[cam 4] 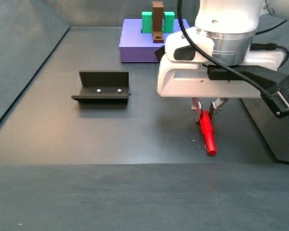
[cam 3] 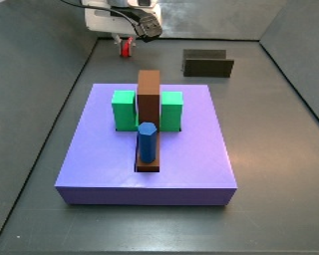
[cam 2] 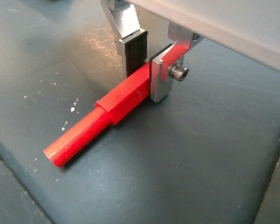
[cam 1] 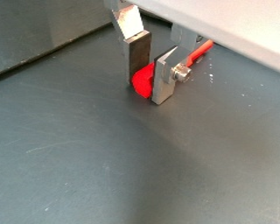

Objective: Pick up the red object. Move up. Place the red object on the fixture. Regrasp the red object. Move to above the board. Insert the red object.
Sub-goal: Move up, then place the red object on the fixture.

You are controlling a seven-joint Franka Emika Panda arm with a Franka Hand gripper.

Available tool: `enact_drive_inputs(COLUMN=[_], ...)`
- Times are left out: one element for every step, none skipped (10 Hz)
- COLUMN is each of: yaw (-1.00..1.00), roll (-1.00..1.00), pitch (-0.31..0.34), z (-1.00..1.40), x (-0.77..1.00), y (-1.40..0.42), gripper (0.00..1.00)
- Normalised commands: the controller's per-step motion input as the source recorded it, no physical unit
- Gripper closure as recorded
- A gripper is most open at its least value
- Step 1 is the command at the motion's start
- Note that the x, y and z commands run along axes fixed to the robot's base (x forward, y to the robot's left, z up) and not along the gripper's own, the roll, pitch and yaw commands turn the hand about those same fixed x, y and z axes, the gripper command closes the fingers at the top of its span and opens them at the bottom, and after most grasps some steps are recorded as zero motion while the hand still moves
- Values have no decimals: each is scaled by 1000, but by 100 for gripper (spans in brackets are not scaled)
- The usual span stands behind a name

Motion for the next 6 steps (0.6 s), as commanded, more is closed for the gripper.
enact_drive_inputs(yaw=[1,-13,-11,0,-14,-34], roll=[4,12,64,134,0,-109], pitch=[-1,45,28,0,-109,-129], z=[836,692,312,0,163,329], x=[2,-40,-19,0,6,280], y=[23,33,15,-57,-46,-146], gripper=[100,100,100,100,100,100])
